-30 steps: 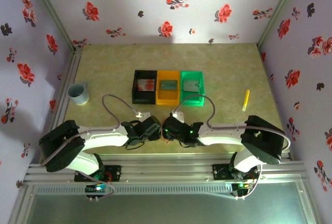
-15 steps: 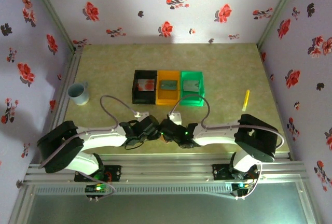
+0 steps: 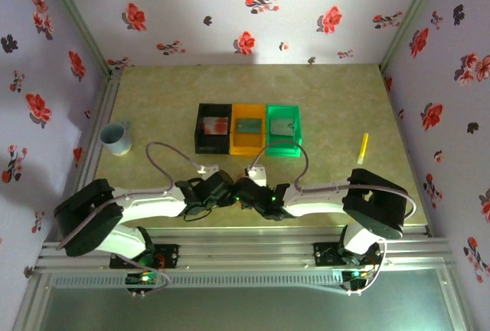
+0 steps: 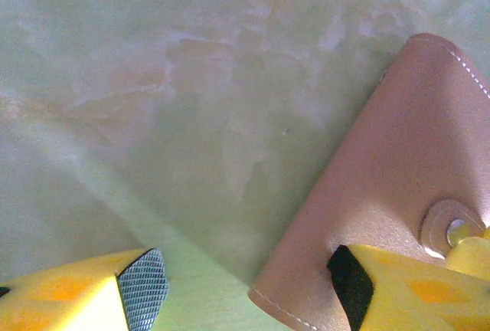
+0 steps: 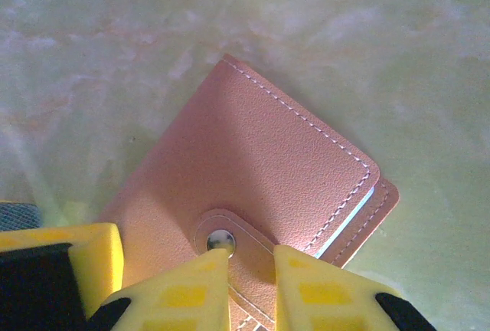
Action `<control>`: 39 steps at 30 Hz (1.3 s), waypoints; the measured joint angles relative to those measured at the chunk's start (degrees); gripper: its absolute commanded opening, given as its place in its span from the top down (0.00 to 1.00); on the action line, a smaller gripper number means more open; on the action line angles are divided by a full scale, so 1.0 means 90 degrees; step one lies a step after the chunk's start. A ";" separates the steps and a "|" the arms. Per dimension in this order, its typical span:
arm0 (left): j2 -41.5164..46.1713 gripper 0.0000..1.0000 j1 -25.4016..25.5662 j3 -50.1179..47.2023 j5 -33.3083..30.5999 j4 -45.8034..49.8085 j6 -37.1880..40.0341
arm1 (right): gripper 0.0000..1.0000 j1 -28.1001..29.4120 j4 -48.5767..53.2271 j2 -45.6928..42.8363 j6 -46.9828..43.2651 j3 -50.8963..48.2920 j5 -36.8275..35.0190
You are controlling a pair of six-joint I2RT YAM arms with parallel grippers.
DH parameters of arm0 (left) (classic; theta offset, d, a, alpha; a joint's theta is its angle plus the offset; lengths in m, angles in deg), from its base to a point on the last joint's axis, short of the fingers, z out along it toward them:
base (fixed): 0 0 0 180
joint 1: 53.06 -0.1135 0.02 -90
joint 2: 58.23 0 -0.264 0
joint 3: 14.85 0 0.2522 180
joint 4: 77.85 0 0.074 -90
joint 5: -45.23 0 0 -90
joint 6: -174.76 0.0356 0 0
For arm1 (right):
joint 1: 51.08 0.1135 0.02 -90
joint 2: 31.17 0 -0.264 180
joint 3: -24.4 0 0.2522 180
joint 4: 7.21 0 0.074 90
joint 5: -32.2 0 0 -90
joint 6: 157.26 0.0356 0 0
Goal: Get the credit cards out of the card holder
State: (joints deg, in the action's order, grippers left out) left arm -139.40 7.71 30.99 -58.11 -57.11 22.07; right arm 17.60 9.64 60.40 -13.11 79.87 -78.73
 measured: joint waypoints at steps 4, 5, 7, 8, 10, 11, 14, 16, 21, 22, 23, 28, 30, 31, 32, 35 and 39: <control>-0.0002 0.35 0.0002 -0.0024 -0.0007 -0.0036 0.0000 | 1.00 -0.0146 -0.0481 -0.0087 0.0036 -0.0240 0.0216; -0.0002 0.35 0.0002 -0.0032 -0.0010 -0.0051 0.0000 | 1.00 -0.0189 -0.0612 -0.0134 0.0051 -0.0328 0.0301; -0.0002 0.35 0.0002 -0.0041 -0.0015 -0.0066 -0.0002 | 1.00 -0.0282 -0.0857 -0.0236 0.0078 -0.0500 0.0478; -0.0002 0.35 0.0002 -0.0041 -0.0017 -0.0070 -0.0002 | 1.00 -0.0340 -0.0998 -0.0299 0.0104 -0.0605 0.0580; -0.0002 0.35 0.0002 -0.0058 -0.0019 -0.0095 -0.0002 | 1.00 -0.0454 -0.1285 -0.0403 0.0175 -0.0799 0.0806; -0.0002 0.35 0.0005 -0.0070 -0.0022 -0.0107 -0.0002 | 1.00 -0.0525 -0.1452 -0.0452 0.0214 -0.0911 0.0940; -0.0002 0.35 0.0007 -0.0073 -0.0024 -0.0112 -0.0002 | 1.00 -0.0663 -0.1715 -0.0539 0.0272 -0.1076 0.1265; -0.0002 0.35 0.0007 -0.0073 -0.0027 -0.0112 -0.0002 | 1.00 -0.0695 -0.1666 -0.0544 0.0236 -0.1073 0.1367; 0.0049 0.35 0.0007 -0.0085 -0.0017 -0.0104 0.0005 | 0.69 -0.0729 -0.1018 -0.0682 -0.0049 -0.0860 0.1576; 0.0100 0.35 -0.0007 -0.0104 0.0010 -0.0104 0.0005 | 0.66 -0.0729 -0.0797 -0.0743 -0.0163 -0.0770 0.1620; 0.0158 0.35 -0.0034 -0.0131 0.0063 -0.0109 0.0017 | 0.62 -0.0729 -0.0576 -0.0811 -0.0316 -0.0678 0.1659; 0.0537 0.34 -0.0313 -0.0321 0.0588 -0.0219 0.0109 | 0.58 -0.0729 0.0063 -0.1010 -0.1010 -0.0296 0.1885; 0.0685 0.34 -0.0430 -0.0418 0.0838 -0.0277 0.0163 | 0.58 -0.0729 0.0335 -0.1005 -0.1358 -0.0078 0.2033; 0.0733 0.34 -0.0471 -0.0444 0.0945 -0.0272 0.0177 | 0.59 -0.0729 0.0425 -0.1003 -0.1489 0.0007 0.2076; 0.0789 0.34 -0.0503 -0.0466 0.1064 -0.0253 0.0182 | 0.59 -0.0729 0.0539 -0.0979 -0.1664 0.0126 0.2142; 0.0933 0.34 -0.0542 -0.0510 0.1362 -0.0126 0.0197 | 0.60 -0.0729 0.0814 -0.0794 -0.2081 0.0469 0.2249; 0.1112 0.34 -0.0590 -0.0551 0.1600 0.0119 0.0202 | 0.60 -0.0729 0.1168 -0.0444 -0.2582 0.0848 0.2353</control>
State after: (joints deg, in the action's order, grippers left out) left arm -129.39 2.40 26.03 -43.71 -56.04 23.88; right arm 11.05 20.16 56.40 -36.34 87.50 -57.55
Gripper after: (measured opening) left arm 0.661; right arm 0.400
